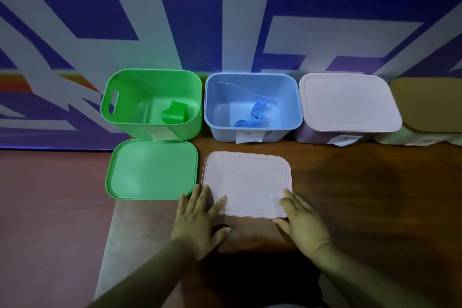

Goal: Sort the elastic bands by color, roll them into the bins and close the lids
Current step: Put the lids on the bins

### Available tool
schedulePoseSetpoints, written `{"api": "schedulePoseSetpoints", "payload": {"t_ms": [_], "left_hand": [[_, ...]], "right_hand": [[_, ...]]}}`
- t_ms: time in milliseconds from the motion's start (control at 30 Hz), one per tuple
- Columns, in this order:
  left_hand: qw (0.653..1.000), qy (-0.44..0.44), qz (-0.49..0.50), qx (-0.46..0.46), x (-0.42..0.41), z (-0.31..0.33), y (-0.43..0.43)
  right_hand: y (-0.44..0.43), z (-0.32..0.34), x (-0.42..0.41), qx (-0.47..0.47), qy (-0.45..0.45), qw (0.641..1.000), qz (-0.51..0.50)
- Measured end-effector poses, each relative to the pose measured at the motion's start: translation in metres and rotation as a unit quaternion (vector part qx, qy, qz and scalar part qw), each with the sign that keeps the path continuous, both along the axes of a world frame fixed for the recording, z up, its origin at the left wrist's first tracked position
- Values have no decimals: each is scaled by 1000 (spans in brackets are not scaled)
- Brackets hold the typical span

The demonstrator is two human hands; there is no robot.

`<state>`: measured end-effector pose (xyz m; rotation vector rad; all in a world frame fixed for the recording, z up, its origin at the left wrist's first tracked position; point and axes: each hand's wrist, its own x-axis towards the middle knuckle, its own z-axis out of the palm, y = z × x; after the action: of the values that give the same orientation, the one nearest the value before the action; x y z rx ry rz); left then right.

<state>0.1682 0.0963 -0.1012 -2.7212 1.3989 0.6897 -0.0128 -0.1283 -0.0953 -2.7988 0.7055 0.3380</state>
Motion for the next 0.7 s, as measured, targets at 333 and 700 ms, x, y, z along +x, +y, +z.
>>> {"api": "schedulePoseSetpoints", "payload": {"t_ms": [333,700], "left_hand": [[993,32,77,-82,-32,29,-2],[917,41,216,-332,-11,97,-46]], "right_hand": [[-24,32,-15,-74,-119,986,89],[-39,102,8,45,-315,946,-63]]}}
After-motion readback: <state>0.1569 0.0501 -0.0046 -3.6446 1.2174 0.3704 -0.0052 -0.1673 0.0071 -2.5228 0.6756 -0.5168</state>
